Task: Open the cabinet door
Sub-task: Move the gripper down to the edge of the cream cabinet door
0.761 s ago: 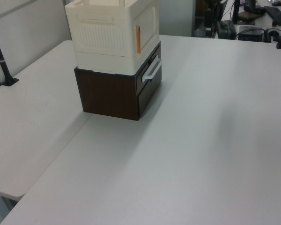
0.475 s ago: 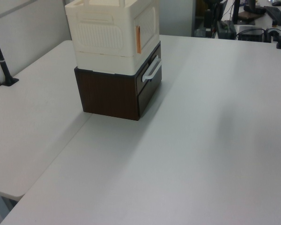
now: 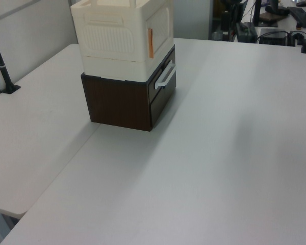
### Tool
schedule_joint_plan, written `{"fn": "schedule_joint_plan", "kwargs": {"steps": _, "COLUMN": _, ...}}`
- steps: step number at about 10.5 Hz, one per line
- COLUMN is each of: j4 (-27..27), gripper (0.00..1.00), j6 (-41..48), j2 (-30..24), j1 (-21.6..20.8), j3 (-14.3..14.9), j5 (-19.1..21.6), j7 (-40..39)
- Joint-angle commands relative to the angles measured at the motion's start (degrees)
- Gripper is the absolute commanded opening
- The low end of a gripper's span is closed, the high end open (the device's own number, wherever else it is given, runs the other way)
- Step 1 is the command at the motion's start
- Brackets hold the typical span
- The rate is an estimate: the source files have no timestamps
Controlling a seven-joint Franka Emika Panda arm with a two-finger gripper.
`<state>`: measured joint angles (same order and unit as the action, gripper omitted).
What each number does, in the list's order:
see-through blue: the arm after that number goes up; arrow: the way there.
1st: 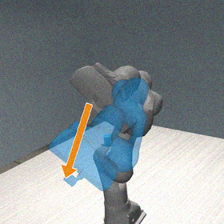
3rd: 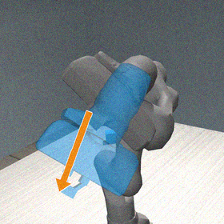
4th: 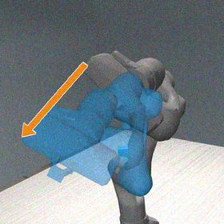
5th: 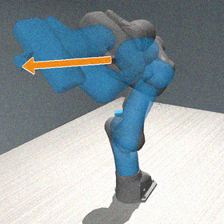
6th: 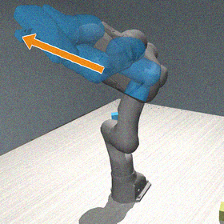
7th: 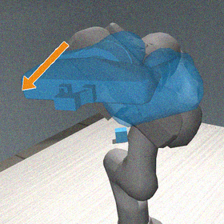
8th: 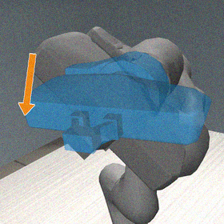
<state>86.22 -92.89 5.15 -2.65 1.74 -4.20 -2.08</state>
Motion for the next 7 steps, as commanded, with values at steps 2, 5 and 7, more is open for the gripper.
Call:
{"fn": "schedule_joint_plan", "kwargs": {"steps": 2, "j4": -2.53, "gripper": 1.0, "j6": -16.14, "j2": 5.99, "j1": -3.49, "j3": -0.16, "j5": 3.23, "j7": -0.47}}
{"fn": "schedule_joint_plan", "kwargs": {"steps": 5, "j4": -4.21, "gripper": 1.0, "j6": -31.16, "j2": 9.96, "j1": -7.35, "j3": -0.07, "j5": 2.88, "j7": -0.03}}
{"fn": "schedule_joint_plan", "kwargs": {"steps": 7, "j4": -4.22, "gripper": 0.99, "j6": -38.12, "j2": 10.49, "j1": -8.33, "j3": -0.07, "j5": 2.53, "j7": 2.16}}
